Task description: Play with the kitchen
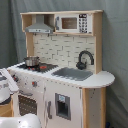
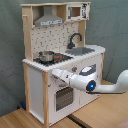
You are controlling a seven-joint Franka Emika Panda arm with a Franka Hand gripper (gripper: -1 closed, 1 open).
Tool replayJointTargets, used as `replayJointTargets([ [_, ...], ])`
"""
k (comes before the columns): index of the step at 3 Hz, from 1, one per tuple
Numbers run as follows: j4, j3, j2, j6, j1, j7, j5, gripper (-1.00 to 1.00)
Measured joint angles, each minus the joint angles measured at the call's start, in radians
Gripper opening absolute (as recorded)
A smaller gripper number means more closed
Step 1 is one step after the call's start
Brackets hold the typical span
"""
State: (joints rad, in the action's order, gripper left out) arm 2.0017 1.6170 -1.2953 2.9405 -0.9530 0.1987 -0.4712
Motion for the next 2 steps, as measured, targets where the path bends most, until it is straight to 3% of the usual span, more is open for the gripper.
replayJointTargets([
  [2,0.002,0.001,0.0,0.003,0.002,0.204,0.03,-1.0],
])
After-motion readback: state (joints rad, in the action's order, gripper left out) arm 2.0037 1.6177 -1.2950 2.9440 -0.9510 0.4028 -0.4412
